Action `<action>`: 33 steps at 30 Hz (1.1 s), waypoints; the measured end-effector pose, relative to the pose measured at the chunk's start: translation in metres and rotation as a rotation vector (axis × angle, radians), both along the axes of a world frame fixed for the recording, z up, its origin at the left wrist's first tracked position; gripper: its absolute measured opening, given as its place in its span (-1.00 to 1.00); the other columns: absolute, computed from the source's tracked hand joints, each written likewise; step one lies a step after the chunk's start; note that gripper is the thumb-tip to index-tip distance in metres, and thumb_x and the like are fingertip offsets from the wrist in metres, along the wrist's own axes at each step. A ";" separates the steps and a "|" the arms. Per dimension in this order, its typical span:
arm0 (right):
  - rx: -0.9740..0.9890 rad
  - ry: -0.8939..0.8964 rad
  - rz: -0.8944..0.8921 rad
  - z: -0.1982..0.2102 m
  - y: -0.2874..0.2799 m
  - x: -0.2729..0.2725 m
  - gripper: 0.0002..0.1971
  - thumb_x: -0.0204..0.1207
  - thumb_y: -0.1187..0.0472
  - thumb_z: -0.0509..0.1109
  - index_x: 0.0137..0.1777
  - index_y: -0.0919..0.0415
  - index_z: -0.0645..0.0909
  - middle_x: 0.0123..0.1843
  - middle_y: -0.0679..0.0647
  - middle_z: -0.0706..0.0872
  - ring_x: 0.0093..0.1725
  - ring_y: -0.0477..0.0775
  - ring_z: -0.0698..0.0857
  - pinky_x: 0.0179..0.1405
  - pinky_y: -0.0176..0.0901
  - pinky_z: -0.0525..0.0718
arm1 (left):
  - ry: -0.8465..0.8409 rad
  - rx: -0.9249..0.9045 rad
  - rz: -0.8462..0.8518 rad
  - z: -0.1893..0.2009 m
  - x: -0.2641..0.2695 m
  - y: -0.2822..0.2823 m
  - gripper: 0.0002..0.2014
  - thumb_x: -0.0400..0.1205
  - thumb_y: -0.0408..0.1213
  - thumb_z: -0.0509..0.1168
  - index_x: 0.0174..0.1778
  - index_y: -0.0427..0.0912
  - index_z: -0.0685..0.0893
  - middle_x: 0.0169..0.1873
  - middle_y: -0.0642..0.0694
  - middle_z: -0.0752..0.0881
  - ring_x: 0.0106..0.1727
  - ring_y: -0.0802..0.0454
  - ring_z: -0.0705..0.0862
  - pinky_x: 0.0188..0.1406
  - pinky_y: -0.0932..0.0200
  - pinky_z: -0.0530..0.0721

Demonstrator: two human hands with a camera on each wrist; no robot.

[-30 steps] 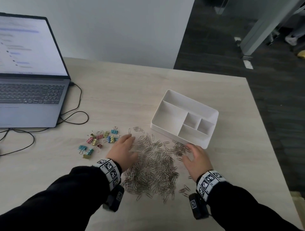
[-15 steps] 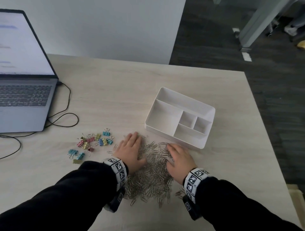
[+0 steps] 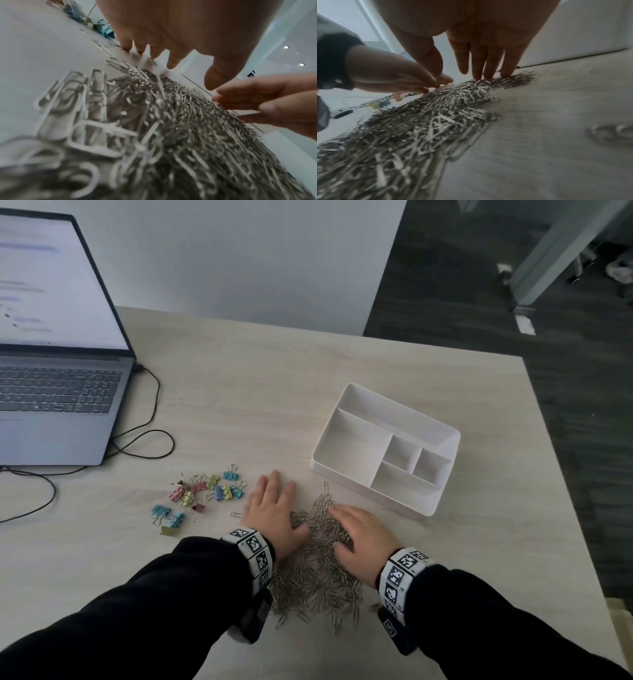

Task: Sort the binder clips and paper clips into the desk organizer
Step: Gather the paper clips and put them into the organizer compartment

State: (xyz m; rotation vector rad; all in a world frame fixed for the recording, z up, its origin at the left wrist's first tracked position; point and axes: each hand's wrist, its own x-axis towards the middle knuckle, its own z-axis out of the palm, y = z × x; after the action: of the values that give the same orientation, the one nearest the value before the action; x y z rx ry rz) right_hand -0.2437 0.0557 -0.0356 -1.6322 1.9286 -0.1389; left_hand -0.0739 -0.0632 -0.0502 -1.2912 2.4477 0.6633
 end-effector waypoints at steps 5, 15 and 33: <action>-0.083 -0.047 -0.120 -0.005 0.015 -0.006 -0.39 0.56 0.01 0.24 0.63 -0.06 0.23 0.68 -0.12 0.21 0.64 -0.16 0.14 0.66 -0.17 0.05 | 0.027 0.005 -0.249 -0.004 0.008 0.019 -0.04 0.48 0.27 0.11 0.68 0.01 -0.24 0.67 -0.08 -0.35 0.67 -0.07 -0.37 0.68 -0.15 -0.17; -0.010 0.005 -0.033 -0.004 -0.014 0.001 -0.32 0.59 -0.11 0.17 0.68 -0.05 0.07 0.74 -0.09 0.01 0.69 -0.07 0.01 0.68 -0.04 -0.01 | 0.079 -0.059 -0.127 0.008 0.047 0.030 -0.12 0.55 0.22 0.11 0.69 -0.01 -0.15 0.68 0.02 -0.29 0.67 0.02 -0.36 0.69 -0.08 -0.21; -0.060 0.064 -0.064 0.003 0.027 0.002 -0.38 0.62 -0.08 0.15 0.66 -0.08 0.10 0.73 -0.08 0.07 0.69 -0.05 0.03 0.67 -0.02 -0.03 | 0.029 -0.107 0.014 -0.004 0.089 0.056 -0.09 0.55 0.27 0.03 0.68 -0.06 -0.24 0.65 -0.05 -0.36 0.65 -0.06 -0.40 0.67 -0.11 -0.25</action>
State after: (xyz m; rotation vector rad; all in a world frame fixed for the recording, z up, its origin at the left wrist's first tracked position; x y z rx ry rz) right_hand -0.2413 0.0822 -0.0324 -1.6329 2.0441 -0.1732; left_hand 0.0146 -0.0073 -0.0539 -1.3482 2.5308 0.5646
